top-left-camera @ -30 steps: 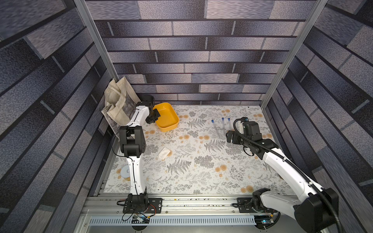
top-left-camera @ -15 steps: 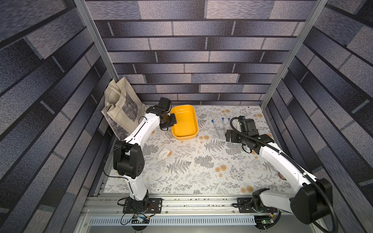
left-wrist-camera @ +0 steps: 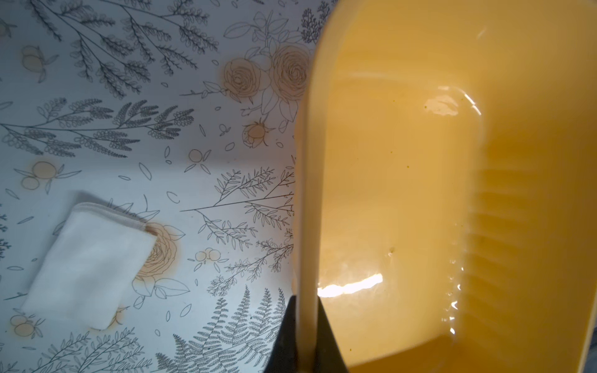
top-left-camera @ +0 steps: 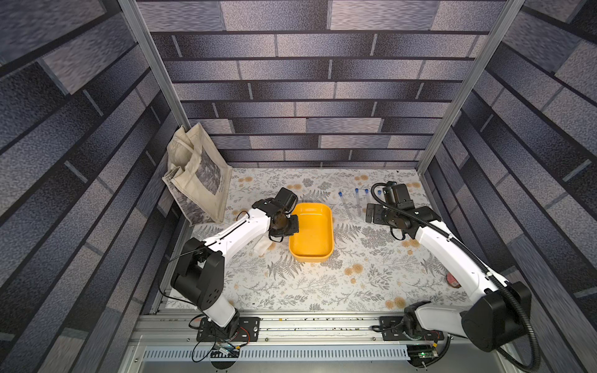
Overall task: Wipe the exteriors of test tubes
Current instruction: Place the storage box at the center of the board.
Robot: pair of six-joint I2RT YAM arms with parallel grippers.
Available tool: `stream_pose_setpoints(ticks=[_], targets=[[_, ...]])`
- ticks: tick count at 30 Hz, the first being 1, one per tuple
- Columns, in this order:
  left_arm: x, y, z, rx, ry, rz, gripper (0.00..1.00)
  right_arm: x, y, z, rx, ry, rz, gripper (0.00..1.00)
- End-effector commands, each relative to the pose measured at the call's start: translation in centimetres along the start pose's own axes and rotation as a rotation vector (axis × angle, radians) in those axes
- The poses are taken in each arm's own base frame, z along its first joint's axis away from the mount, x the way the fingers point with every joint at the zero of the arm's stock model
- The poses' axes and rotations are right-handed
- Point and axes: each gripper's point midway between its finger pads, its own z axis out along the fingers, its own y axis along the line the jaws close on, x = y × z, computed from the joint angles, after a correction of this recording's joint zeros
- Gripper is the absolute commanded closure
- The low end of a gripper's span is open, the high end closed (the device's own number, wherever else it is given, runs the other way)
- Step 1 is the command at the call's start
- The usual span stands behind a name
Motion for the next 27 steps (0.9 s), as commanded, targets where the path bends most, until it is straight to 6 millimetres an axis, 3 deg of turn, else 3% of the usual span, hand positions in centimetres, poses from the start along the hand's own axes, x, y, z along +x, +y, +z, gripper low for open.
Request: stream_pose_setpoints(ticks=[1,6,8,14,22,27], targets=[[-0.3,-1.0,-0.4,0.023,-0.075,-0.033,1.0,0.6,-0.3,-1.0,-0.007,-0.005,0.019,0.0],[1.4,-1.3,1.8,0.026,-0.044,-0.045,1.0,0.6,0.0,-0.6,-0.018,-0.003,0.038,0.0],[2.0,-1.3,2.7,0.012,-0.037,-0.047,1.0,1.7,0.1,0.2,-0.032,0.015,0.035,0.0],[3.2,-1.3,4.6,0.021,0.003,-0.086,1.0,1.5,0.0,0.1,-0.024,0.012,0.047,0.0],[4.2,-0.2,5.3,-0.017,0.022,-0.104,1.0,1.9,-0.4,0.4,0.001,0.035,0.034,0.0],[4.4,-0.2,5.4,-0.014,0.028,-0.102,0.88,2.3,-0.2,0.8,-0.004,0.059,0.027,0.0]])
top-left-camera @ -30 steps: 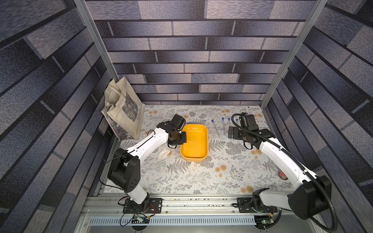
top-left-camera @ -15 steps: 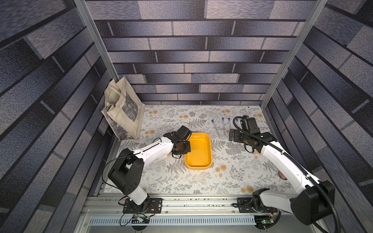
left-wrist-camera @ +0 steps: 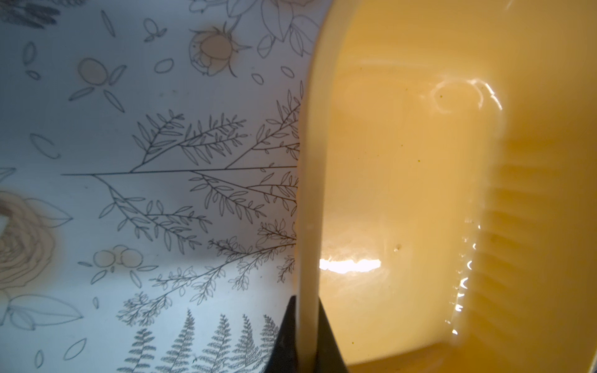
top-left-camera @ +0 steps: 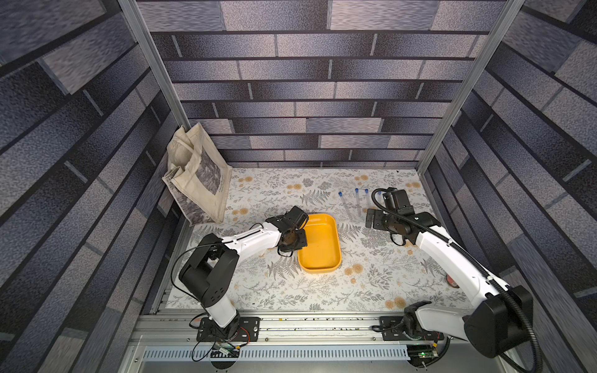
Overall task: Wipe the exteriors of test tubes
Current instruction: Place the storage box at the center of the board.
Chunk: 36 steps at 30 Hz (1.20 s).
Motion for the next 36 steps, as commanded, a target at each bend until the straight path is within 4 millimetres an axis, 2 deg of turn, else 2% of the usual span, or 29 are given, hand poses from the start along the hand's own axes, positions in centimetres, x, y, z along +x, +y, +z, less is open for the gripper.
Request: stream_pose_setpoints(ticks=[1,4,5,8,13,15,16,17,21,25,29,33,36], targets=[[0.6,0.6,0.1,-0.02,0.013,-0.012,0.86,0.0,0.1,-0.1,0.003,0.02,0.0,0.0],[0.6,0.4,-0.2,-0.015,0.008,0.002,0.73,0.0,0.2,0.0,-0.002,0.022,-0.003,0.0],[0.5,0.3,-0.3,-0.015,0.005,0.009,0.71,0.1,0.2,0.1,0.001,0.028,-0.007,0.0],[0.3,0.3,-1.0,-0.021,-0.009,0.028,0.55,0.4,0.3,0.5,0.002,0.05,-0.017,0.0],[-0.6,0.1,-2.8,-0.035,-0.055,0.076,0.23,0.4,0.3,0.9,0.007,0.053,-0.021,0.0],[-1.0,0.0,-3.8,-0.044,-0.079,0.094,0.06,0.4,0.2,1.1,0.016,0.054,-0.029,0.0],[-1.2,0.0,-4.5,-0.045,-0.094,0.105,0.0,0.4,0.1,1.2,0.024,0.055,-0.037,0.0],[-1.4,0.0,-5.0,-0.052,-0.107,0.113,0.0,-0.9,0.3,0.7,0.024,0.022,-0.037,0.0],[-2.6,0.7,-7.8,-0.098,-0.17,0.134,0.0,-1.9,0.1,0.6,0.041,-0.013,-0.054,0.0],[-3.6,4.5,-9.2,-0.248,-0.152,0.021,0.0,-3.1,-0.6,0.0,0.082,-0.076,-0.079,0.0],[-3.3,7.0,-9.2,-0.322,-0.068,0.005,0.0,-5.1,-3.2,-0.6,0.185,-0.13,-0.113,0.0],[-3.2,7.1,-9.1,-0.262,-0.082,0.027,0.0,-5.9,-6.3,0.4,0.215,-0.059,-0.05,0.0],[-3.3,6.8,-9.4,-0.205,-0.112,0.053,0.0,-6.0,-7.7,1.8,0.235,0.003,-0.037,0.0]])
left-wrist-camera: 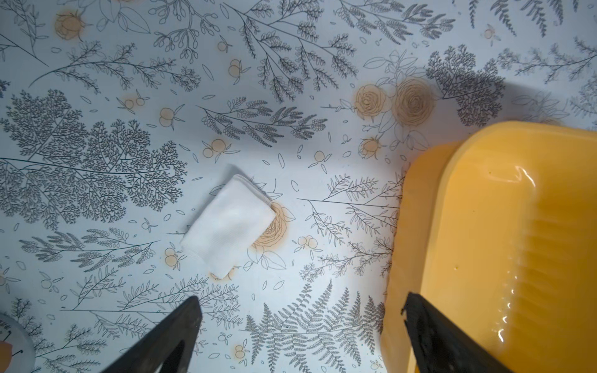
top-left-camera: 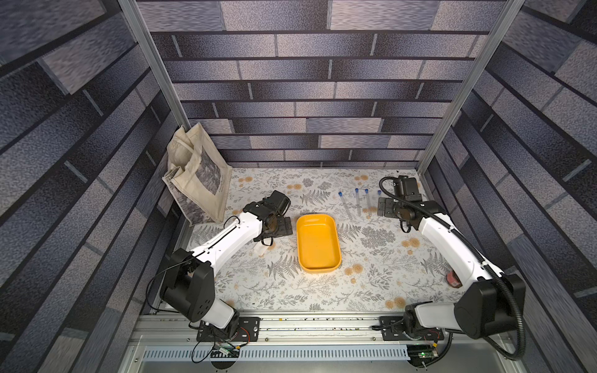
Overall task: Wipe the exteriors of test tubes
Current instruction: Place the storage box at the center of the board, then pick up the test tube at the center of the board.
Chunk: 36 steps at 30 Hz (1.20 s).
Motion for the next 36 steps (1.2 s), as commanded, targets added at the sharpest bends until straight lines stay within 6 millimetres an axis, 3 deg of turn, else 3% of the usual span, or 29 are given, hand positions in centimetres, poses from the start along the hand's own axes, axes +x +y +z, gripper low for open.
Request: stream_pose_setpoints(ticks=[1,8,16,20,36], targets=[[0.4,0.4,-1.1,0.053,-0.021,0.055,0.0,0.5,-1.2,1.9,0.019,0.097,-0.02,0.0],[1.4,-0.8,-1.4,0.266,0.041,0.097,0.0,-0.4,-1.8,7.6,-0.001,0.235,-0.047,0.01],[1.7,-0.4,-1.7,0.265,0.026,0.107,0.0,-2.1,-2.8,13.4,0.002,0.393,-0.079,0.19],[1.4,-0.2,-2.0,0.269,0.022,0.105,0.0,-2.0,-3.9,15.4,0.021,0.482,-0.095,0.3],[1.3,0.3,-1.0,0.256,0.049,0.08,0.0,-1.2,-5.9,20.4,-0.073,0.582,-0.053,0.44]])
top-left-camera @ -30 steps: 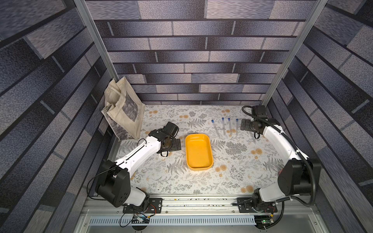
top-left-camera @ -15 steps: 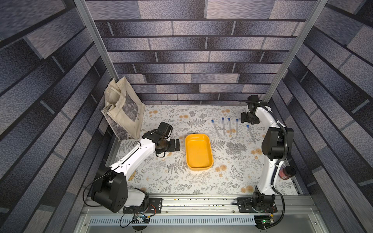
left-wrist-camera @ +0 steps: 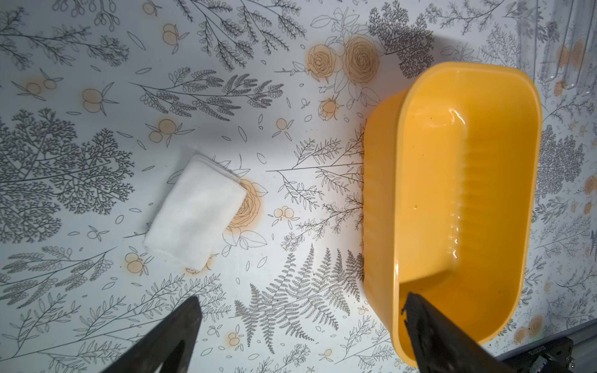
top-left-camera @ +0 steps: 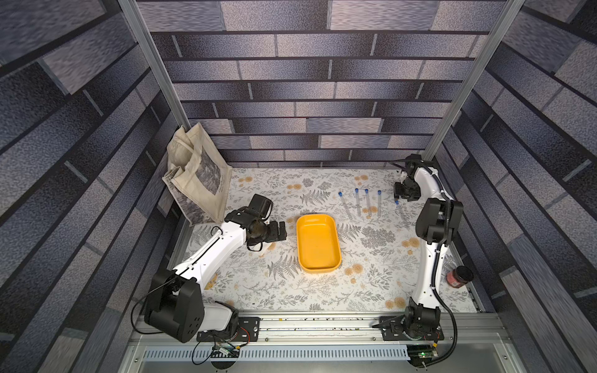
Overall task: Wipe the exteriors of test tubes
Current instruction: Pick up the test tube at the center of the board.
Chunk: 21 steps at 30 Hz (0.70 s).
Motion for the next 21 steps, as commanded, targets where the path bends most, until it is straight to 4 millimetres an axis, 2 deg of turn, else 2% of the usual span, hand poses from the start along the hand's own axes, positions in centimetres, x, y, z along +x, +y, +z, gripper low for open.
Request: stream_pose_setpoints(ticks=[1,3,21], targets=[[0.2,0.3,0.4,-0.001,0.019,0.012,0.0,1.1,0.0,1.0,-0.033,0.07,-0.017,0.45],[0.2,0.3,0.5,-0.006,0.024,0.009,0.0,1.0,0.2,1.3,-0.045,0.073,-0.016,0.52],[0.4,0.8,1.8,-0.024,0.051,-0.01,0.0,0.4,0.6,3.8,-0.063,0.097,-0.009,0.63]])
